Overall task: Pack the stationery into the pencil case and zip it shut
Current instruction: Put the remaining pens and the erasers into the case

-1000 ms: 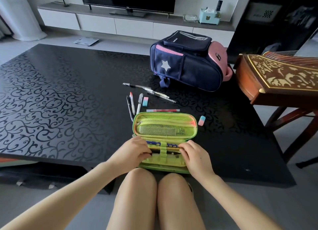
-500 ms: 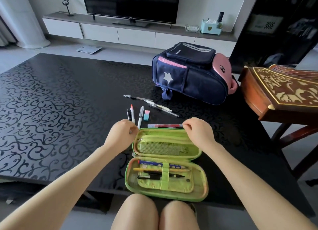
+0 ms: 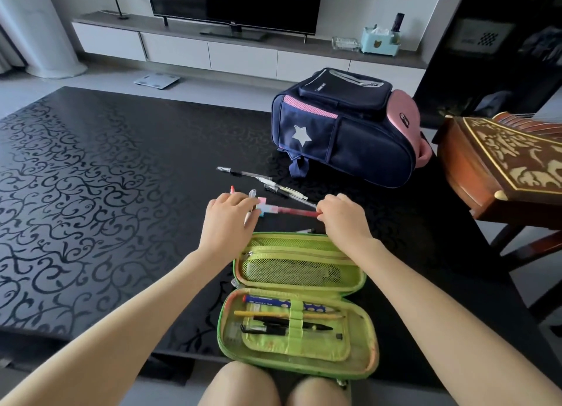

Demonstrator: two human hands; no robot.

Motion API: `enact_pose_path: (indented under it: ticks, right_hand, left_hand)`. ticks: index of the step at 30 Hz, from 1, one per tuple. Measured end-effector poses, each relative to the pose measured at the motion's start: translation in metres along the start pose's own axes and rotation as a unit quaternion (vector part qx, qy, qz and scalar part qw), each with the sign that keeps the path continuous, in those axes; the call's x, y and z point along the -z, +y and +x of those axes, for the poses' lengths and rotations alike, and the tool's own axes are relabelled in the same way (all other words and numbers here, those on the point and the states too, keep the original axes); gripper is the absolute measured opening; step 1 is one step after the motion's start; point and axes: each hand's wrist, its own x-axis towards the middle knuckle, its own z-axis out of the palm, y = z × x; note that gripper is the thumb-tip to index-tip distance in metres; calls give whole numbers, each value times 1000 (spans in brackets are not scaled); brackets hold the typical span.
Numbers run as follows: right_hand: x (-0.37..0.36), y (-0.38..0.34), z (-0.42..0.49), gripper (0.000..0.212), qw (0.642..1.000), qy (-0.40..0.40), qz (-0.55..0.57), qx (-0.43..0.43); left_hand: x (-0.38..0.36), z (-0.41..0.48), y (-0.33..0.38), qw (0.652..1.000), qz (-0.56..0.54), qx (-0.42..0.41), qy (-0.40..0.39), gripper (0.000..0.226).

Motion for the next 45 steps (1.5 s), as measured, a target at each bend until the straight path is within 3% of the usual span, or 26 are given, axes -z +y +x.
enact_pose_path:
  ticks: [4, 6, 10, 12, 14, 20, 27, 33, 36, 39, 42, 45]
  right_hand:
    - [22, -24, -43, 6, 985, 107, 95, 94]
    - [30, -31, -67, 6, 979, 99, 158, 80]
    - [32, -31, -127, 33, 971, 28, 239, -1]
    - [24, -25, -153, 28, 971, -27, 239, -14]
    - [13, -18, -172, 21, 969, -62, 238, -13]
    - [5, -19, -184, 21, 976, -53, 210, 4]
    - [10, -24, -177, 26, 979, -83, 186, -4]
    - [18, -21, -171, 27, 972, -136, 194, 2]
    - [29, -16, -150, 28, 971, -112, 212, -25]
    - [36, -15, -111, 24, 975, -55, 210, -53]
    - [33, -22, -64, 19, 981, -49, 176, -60]
    - [22, -31, -22, 19, 981, -81, 161, -75]
  left_hand:
    - [15, -22, 18, 990, -26, -107, -87, 38]
    - [22, -41, 23, 984, -96, -92, -121, 38]
    - [36, -91, 15, 973, -176, -43, -142, 25]
    - [41, -115, 0, 974, -164, -39, -150, 28]
    - [44, -136, -13, 981, -131, -26, -139, 16]
    - [53, -152, -10, 983, -75, -59, -158, 23]
    - [30, -135, 32, 968, -83, -147, -184, 11]
    - [18, -122, 44, 961, -85, -166, -203, 20]
    - [27, -106, 31, 975, -92, -84, -187, 35]
    - [31, -76, 11, 988, -92, 52, -112, 19]
    - [23, -43, -13, 972, -74, 211, -71, 19]
    - [9, -13, -29, 944, -82, 305, -95, 27]
